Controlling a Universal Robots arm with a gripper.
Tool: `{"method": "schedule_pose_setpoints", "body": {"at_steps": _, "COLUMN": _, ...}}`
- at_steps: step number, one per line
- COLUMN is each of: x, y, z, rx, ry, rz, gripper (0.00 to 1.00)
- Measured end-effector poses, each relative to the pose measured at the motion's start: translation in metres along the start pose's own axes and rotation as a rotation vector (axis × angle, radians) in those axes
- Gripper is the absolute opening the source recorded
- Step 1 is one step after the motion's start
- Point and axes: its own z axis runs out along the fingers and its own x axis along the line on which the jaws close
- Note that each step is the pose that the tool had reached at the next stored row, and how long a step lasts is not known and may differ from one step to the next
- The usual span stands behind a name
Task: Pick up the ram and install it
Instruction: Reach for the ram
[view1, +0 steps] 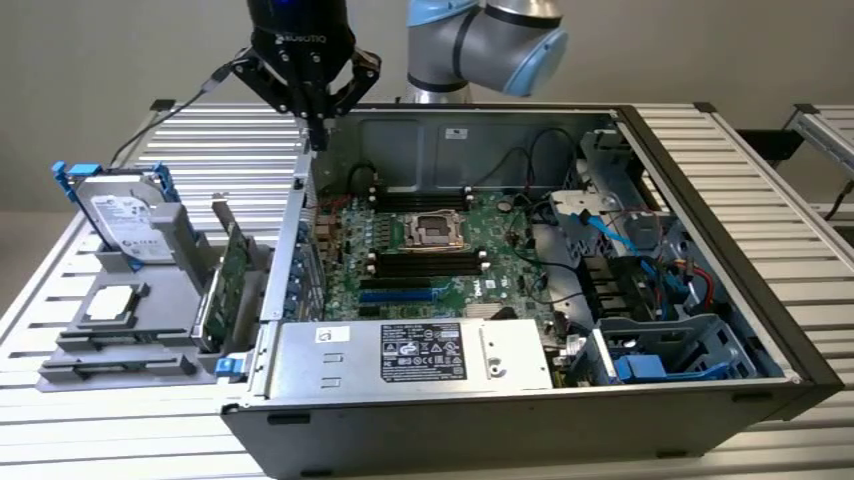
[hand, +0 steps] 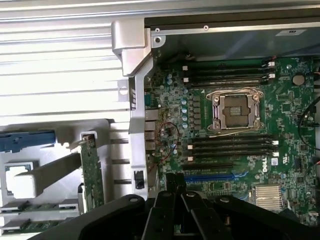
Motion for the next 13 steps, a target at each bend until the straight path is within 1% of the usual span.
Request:
{"method": "schedule_pose_setpoints", "body": {"at_steps": 4, "x": 0.016, "y": -0.0048, "z": 0.0029, "rx": 0.0001, "ry": 0.0009, "rz": 0.0, "gripper": 0.11}}
{"method": "schedule_pose_setpoints", "body": {"at_steps": 13, "x": 0.036, "y": -0.0146, "z": 0.0055, "rx": 0.0002, "ry": 0.0025, "rz": 0.0, "gripper": 0.11}}
